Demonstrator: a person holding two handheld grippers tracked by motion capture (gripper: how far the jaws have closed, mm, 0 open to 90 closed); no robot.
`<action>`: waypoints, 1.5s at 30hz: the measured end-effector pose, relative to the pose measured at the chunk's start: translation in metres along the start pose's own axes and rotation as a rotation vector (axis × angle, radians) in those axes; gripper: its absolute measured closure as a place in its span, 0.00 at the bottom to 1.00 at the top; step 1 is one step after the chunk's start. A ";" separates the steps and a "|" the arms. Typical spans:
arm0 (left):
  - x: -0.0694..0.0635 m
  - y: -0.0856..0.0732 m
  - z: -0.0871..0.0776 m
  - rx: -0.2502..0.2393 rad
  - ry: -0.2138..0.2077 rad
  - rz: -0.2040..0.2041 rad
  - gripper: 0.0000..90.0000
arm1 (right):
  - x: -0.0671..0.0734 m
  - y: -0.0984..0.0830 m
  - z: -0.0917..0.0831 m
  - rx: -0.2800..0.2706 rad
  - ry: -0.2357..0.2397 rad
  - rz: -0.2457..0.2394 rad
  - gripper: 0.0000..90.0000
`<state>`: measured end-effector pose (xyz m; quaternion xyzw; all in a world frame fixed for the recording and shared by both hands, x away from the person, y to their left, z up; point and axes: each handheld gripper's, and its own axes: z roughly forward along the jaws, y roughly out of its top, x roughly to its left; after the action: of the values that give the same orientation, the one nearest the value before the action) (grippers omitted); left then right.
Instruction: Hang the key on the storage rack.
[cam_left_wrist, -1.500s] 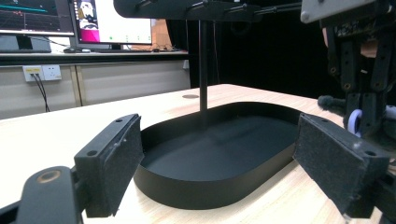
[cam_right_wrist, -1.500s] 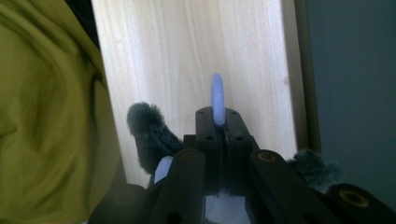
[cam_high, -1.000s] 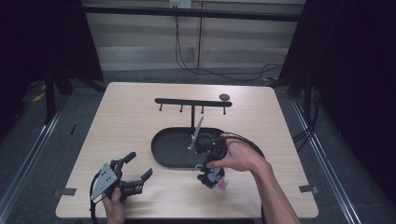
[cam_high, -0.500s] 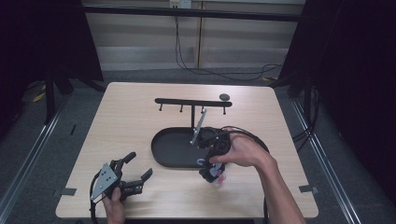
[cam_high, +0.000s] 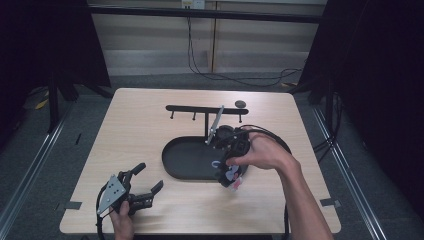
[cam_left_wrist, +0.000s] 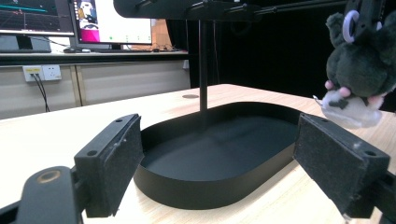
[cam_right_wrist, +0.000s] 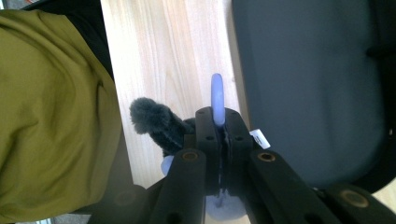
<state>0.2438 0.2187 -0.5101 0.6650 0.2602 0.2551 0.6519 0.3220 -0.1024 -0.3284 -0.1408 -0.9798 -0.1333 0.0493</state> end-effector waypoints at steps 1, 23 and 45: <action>0.000 0.000 0.000 -0.001 -0.002 0.000 0.17 | -0.001 0.001 -0.001 0.001 0.001 -0.001 0.97; 0.000 0.000 0.000 0.000 -0.001 0.000 0.17 | -0.027 0.021 -0.032 0.038 -0.034 0.008 0.97; 0.000 0.000 0.000 -0.001 -0.002 -0.004 0.17 | -0.049 0.048 -0.047 0.099 -0.053 0.011 0.97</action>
<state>0.2438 0.2185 -0.5100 0.6644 0.2610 0.2533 0.6529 0.3858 -0.0839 -0.2779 -0.1469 -0.9854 -0.0805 0.0309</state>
